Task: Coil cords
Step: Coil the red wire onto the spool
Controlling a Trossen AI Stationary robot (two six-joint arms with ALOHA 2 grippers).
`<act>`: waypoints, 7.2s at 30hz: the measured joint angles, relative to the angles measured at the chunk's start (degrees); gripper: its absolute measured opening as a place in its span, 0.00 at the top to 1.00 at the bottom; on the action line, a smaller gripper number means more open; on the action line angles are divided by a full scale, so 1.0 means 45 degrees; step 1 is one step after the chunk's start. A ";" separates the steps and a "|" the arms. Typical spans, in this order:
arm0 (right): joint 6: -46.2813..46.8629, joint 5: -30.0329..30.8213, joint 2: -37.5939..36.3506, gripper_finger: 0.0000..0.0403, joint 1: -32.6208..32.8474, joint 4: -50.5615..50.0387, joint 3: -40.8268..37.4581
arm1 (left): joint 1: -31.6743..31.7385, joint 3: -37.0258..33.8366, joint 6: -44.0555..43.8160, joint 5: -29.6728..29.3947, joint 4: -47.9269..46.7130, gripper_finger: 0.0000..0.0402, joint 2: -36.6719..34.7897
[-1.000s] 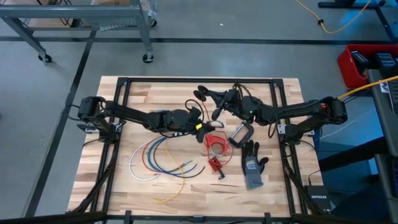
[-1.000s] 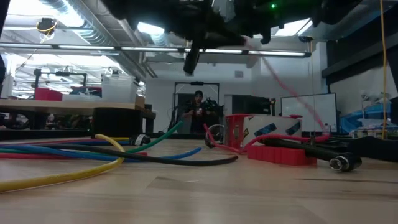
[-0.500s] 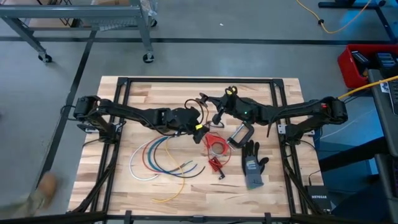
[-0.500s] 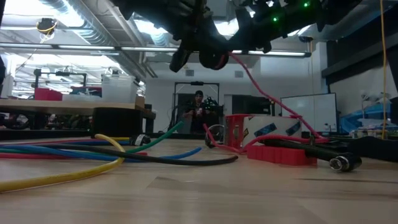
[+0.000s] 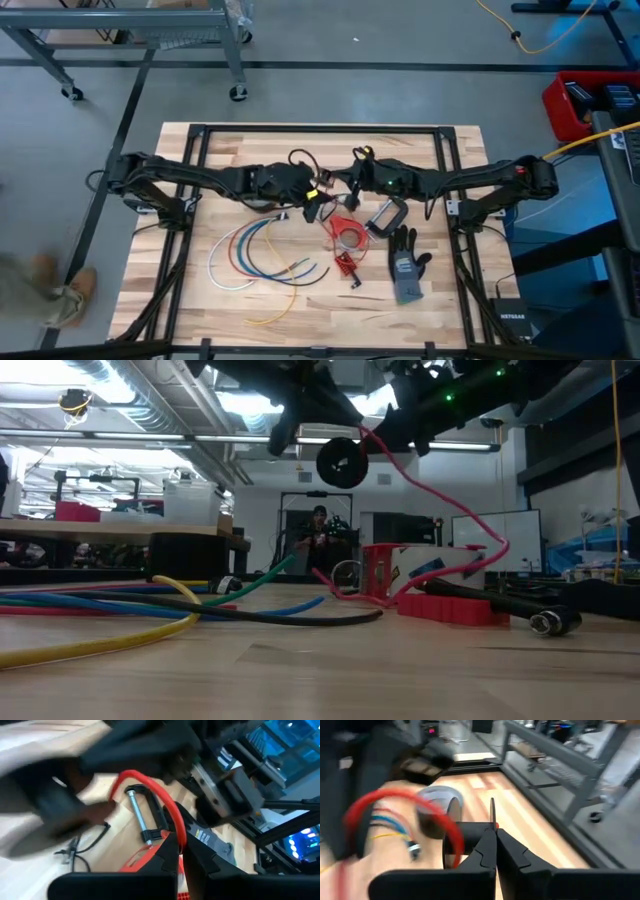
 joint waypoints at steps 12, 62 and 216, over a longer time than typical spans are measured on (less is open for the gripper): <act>0.0453 -0.1228 -0.0622 1.00 0.0005 -0.0157 -0.0005 | 0.0074 0.0000 0.0278 -0.0610 -0.3708 1.00 -0.1653; -0.0040 -0.3023 -0.2816 1.00 -0.0010 0.1005 0.0000 | -0.2273 -0.0121 0.2997 -0.3828 -0.5376 0.84 -0.1506; 0.0618 -0.6523 -0.2871 0.66 -0.0005 -0.0792 0.0000 | -0.1569 -0.0126 0.6768 -0.2783 -0.0134 1.00 -0.1710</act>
